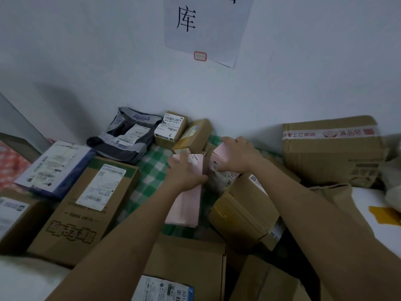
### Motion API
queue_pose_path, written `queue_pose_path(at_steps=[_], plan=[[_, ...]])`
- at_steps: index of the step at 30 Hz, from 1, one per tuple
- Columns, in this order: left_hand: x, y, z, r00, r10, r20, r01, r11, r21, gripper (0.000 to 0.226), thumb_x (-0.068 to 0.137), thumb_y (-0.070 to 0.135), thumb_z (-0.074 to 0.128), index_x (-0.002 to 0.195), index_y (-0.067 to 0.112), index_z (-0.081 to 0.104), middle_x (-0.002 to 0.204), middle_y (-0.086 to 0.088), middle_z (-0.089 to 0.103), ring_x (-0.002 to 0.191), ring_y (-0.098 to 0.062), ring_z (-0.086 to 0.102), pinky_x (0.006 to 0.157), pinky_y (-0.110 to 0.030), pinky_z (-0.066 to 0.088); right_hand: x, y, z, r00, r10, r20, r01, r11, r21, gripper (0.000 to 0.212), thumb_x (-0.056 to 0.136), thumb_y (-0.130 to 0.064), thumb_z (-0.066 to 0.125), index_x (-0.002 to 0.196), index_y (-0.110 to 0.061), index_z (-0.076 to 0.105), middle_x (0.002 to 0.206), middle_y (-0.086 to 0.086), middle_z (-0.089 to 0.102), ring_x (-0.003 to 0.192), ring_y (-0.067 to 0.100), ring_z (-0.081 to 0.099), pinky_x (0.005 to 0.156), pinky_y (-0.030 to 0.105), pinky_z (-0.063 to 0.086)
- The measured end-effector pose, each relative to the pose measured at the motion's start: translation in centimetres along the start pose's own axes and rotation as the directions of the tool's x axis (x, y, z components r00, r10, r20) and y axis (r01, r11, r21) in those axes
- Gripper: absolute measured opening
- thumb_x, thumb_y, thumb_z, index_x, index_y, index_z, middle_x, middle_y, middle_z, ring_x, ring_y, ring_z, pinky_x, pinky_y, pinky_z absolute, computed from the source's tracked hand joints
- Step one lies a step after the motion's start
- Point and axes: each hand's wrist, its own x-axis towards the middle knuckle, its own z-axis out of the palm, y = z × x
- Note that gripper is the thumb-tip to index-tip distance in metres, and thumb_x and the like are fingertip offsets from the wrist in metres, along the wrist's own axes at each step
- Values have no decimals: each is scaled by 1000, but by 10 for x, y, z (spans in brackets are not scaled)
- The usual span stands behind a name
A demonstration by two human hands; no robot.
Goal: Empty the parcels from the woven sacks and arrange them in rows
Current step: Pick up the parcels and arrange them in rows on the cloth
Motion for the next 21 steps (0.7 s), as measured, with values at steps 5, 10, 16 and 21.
queue_pose_path(at_steps=[5,10,16,21], plan=[[-6,-21,-23,999,-39,-14,40,999,36,103,75,37,74,148,29,3,146,-18,10,134,-42,19,104,-49,31,-7,-10,1,996,-86,24,86,996,-20,98,74,-56,71,151,-33,15,148,9,29,131,33,36,98,43,39],[-16,-39,-45,994,-87,-58,89,996,26,104,76,35,76,149,31,1,147,-17,7,135,-43,17,105,-52,30,-19,-36,3,975,-216,53,220,972,-79,96,76,-60,68,151,-33,14,148,7,30,130,29,38,101,43,41],[-21,-48,-58,985,-137,-105,148,985,95,107,76,45,73,151,28,-1,149,-18,4,137,-44,12,108,-54,24,-33,-70,5,930,-329,161,340,940,-41,102,73,-74,61,152,-34,11,150,6,30,133,29,36,104,45,38],[-21,-51,-61,978,-170,-119,184,976,117,89,90,40,59,153,25,-2,157,-15,-14,144,-40,-3,112,-53,17,-29,-72,2,938,-290,192,272,955,115,72,91,-62,46,151,-31,21,151,8,36,132,26,41,107,44,38]])
